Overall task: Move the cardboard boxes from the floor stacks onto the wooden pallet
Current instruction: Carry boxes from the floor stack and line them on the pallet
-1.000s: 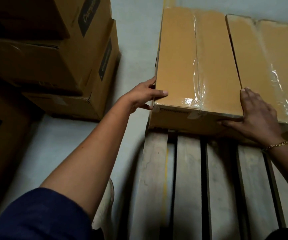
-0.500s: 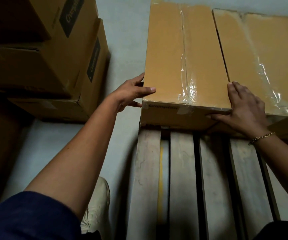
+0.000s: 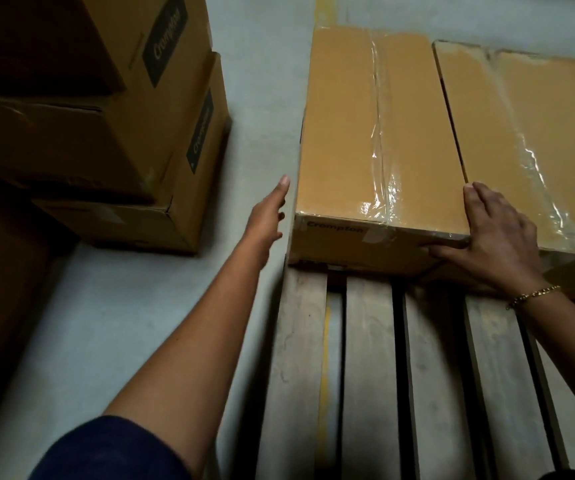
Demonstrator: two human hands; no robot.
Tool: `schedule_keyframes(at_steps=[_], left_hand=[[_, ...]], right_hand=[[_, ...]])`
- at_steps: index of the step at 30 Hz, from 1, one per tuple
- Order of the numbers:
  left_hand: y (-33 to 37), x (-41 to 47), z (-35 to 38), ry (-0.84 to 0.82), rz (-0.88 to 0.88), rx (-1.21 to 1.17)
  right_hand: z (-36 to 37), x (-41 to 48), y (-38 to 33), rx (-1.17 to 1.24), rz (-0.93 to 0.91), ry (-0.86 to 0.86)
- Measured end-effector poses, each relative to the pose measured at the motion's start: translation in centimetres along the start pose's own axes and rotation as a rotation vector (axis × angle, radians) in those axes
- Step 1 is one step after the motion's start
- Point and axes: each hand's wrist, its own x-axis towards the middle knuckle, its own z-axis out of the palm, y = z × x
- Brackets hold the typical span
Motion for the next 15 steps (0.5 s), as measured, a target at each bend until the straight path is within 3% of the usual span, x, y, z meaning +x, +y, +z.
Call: schedule_keyframes(at_steps=[5,15], left_hand=[[-5.7,-0.5,1.7,0.031,-0.202,-0.016],[-7.6,-0.1,2.5,-0.031,-0.24,-0.071]], right_hand=[[0.1,0.0,0.1,-0.023,0.011,-0.04],[-0.4,0.2,-0.3,-0.024,0.023,-0.053]])
